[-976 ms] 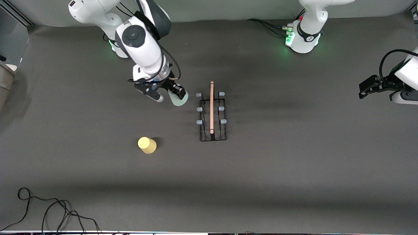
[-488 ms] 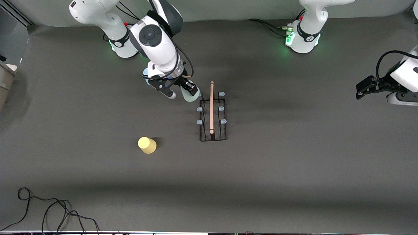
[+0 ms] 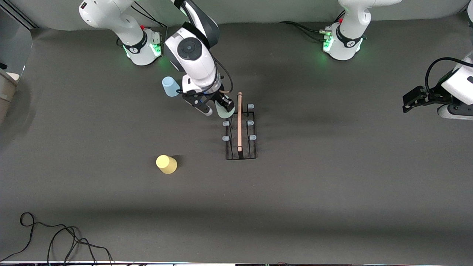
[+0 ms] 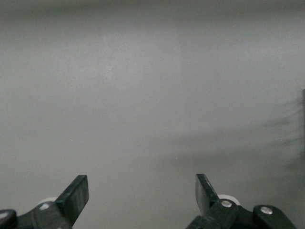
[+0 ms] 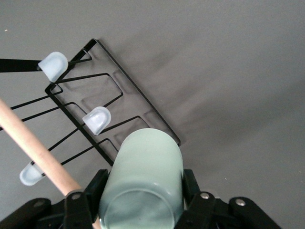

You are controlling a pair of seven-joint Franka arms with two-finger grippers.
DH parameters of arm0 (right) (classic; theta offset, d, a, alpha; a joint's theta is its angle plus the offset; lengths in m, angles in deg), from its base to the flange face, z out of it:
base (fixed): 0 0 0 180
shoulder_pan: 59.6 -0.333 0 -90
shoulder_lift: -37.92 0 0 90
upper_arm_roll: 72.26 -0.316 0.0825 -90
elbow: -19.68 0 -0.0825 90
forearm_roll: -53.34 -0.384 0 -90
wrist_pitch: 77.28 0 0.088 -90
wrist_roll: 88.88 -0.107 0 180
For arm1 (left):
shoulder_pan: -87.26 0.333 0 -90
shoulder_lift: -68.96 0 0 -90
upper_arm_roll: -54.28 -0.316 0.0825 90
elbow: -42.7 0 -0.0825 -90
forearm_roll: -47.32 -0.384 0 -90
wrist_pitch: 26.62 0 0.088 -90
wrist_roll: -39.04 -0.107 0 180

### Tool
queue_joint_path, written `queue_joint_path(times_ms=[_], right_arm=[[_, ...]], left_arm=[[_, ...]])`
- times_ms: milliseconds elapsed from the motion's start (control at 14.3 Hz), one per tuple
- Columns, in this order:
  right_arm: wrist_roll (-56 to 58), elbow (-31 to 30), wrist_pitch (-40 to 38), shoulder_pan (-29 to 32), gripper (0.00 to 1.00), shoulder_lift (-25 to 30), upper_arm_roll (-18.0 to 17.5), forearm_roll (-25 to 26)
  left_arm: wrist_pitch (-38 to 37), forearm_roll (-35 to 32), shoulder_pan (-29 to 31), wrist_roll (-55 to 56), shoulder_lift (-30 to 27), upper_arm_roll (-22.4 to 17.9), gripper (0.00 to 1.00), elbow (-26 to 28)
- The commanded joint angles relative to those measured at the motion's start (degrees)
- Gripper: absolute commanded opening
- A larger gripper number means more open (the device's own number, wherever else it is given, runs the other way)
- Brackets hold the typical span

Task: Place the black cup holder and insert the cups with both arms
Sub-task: 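Lower the green cup onto a rack peg and open the right gripper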

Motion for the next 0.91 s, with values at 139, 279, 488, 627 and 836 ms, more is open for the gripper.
queue_joint_path(times_ms=[139,279,488,627,836], right_arm=[[-1.04,2.2,1.09,-0.45,0.58,-3.25,0.51,-0.47],[-1.04,2.63,1.09,-0.27,0.92,-3.33,0.51,-0.47],[0.01,3.25,0.39,0.08,1.0,-2.37,0.95,-0.39],[0.19,6.13,-4.77,0.43,1.0,-1.23,1.21,-0.47],[5.16,15.08,-19.51,0.52,1.0,-0.87,5.68,-0.65]], left_arm=[[1.12,0.39,-0.21,0.62,0.8,-0.4,1.0,-0.76],[1.04,0.39,-0.21,0.62,1.51,-0.4,1.0,-1.37],[1.12,0.39,-0.21,0.62,1.51,-0.4,1.0,-1.46],[1.04,0.39,-0.21,0.62,1.51,-0.4,1.0,-1.64],[0.86,0.39,-0.47,0.62,1.51,-0.4,1.0,-1.73]])
